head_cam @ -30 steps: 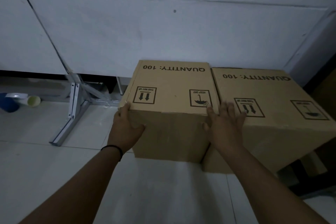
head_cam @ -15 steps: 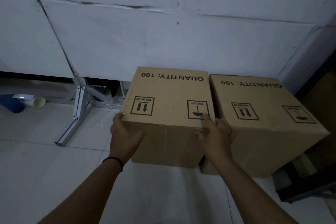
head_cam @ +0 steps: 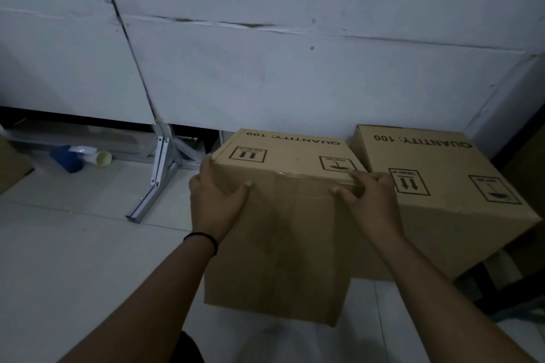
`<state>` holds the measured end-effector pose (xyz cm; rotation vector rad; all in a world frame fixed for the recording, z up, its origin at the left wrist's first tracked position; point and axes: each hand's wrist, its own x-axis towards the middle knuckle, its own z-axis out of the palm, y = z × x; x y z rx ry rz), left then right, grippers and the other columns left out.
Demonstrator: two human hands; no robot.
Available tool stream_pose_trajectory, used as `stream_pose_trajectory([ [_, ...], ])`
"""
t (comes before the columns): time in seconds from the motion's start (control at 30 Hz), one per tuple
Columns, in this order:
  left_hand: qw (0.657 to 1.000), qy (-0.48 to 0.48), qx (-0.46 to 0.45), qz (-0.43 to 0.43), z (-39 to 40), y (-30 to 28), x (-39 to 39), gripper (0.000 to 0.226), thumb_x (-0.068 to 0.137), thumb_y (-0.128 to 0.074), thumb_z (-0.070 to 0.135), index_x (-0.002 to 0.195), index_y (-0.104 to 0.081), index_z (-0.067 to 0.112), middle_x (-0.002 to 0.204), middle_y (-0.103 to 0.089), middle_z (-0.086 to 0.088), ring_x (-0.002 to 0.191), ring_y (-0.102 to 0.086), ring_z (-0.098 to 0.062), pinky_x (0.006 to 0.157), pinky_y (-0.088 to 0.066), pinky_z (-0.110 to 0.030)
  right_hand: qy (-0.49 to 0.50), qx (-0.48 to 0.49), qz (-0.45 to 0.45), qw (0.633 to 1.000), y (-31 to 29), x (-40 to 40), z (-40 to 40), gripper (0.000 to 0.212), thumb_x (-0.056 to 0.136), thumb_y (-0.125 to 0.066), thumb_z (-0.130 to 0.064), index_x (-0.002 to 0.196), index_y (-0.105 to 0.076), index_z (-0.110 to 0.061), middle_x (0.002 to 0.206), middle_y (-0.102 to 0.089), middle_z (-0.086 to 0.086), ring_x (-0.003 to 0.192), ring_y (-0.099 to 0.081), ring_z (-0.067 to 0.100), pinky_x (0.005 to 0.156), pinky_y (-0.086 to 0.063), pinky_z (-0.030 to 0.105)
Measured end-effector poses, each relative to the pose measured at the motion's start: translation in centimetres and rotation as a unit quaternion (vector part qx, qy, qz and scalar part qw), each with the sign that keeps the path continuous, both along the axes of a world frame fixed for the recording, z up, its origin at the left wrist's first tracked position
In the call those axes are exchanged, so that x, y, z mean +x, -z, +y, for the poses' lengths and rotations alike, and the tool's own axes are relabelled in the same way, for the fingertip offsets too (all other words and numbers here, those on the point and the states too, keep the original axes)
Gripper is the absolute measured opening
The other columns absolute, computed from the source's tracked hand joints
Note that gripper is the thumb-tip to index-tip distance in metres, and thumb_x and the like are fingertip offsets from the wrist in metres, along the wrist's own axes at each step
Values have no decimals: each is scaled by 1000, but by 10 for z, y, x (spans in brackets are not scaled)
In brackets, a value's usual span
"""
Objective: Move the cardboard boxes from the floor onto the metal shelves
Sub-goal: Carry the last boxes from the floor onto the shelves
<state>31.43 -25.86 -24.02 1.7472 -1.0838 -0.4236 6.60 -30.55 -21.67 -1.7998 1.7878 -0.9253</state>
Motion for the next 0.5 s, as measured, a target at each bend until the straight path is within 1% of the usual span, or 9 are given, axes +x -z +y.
stream_pose_trajectory([
  [0.07, 1000, 7, 5, 21, -1, 6, 8, 103, 72, -80, 42, 151, -15, 28, 150, -32, -7, 132, -38, -24, 102, -38, -37, 2, -4, 6, 1000, 1, -1, -9, 63, 84, -71, -37, 138, -49, -16, 135, -39, 9, 119, -44, 21, 89, -33, 21],
  [0.13, 995, 13, 59, 74, 4, 23, 14, 109, 68, -82, 48, 151, -16, 24, 151, -34, -7, 133, -39, -27, 104, -40, -45, 17, 0, -13, 1000, 7, -1, -15, 83, 82, -72, -42, 149, -31, -15, 146, -38, 10, 133, -39, 27, 99, -36, 30],
  [0.2, 977, 8, 127, 174, 15, 43, 16, 101, 66, -80, 53, 144, -26, 20, 140, -46, -8, 119, -51, -29, 93, -48, -44, 35, 24, -69, 997, 20, -1, -12, 98, 79, -71, -50, 154, -16, -18, 154, -33, 8, 138, -35, 28, 107, -38, 40],
  [0.23, 962, 5, 150, 227, 22, 52, 16, 96, 65, -78, 54, 140, -30, 19, 133, -50, -7, 110, -54, -27, 88, -49, -41, 43, 40, -98, 993, 32, -1, -5, 100, 78, -70, -53, 154, -15, -20, 154, -34, 7, 138, -37, 28, 107, -40, 42],
  [0.27, 952, -2, 160, 262, 26, 62, 16, 94, 64, -77, 56, 137, -32, 18, 127, -52, -6, 104, -55, -25, 85, -48, -39, 50, 58, -123, 989, 49, -1, 4, 98, 77, -71, -55, 153, -19, -21, 150, -40, 6, 134, -42, 28, 104, -42, 41],
  [0.33, 945, -14, 170, 280, 32, 74, 17, 96, 57, -78, 67, 130, -36, 21, 120, -52, -3, 102, -54, -25, 84, -48, -39, 54, 119, -165, 978, 85, -2, 30, 86, 75, -76, -47, 146, -35, -20, 134, -56, 4, 121, -55, 25, 93, -46, 33],
  [0.4, 951, -22, 175, 254, 33, 77, 16, 98, 45, -72, 78, 120, -39, 25, 113, -54, 0, 100, -56, -24, 82, -48, -38, 65, 181, -188, 963, 113, -2, 53, 75, 72, -81, -41, 134, -48, -16, 126, -62, 3, 111, -60, 23, 87, -48, 32],
  [0.43, 956, -28, 177, 232, 31, 75, 17, 97, 42, -67, 81, 117, -42, 26, 111, -55, 1, 99, -56, -23, 80, -48, -37, 76, 190, -187, 961, 118, -1, 57, 71, 72, -81, -41, 130, -51, -14, 123, -63, 3, 109, -60, 23, 86, -48, 31],
  [0.5, 968, -37, 164, 187, 27, 69, 17, 93, 44, -64, 83, 115, -46, 26, 108, -58, 3, 98, -57, -22, 81, -50, -38, 90, 166, -167, 968, 113, 1, 52, 60, 76, -78, -41, 124, -55, -13, 114, -63, 1, 105, -60, 23, 80, -44, 28],
])
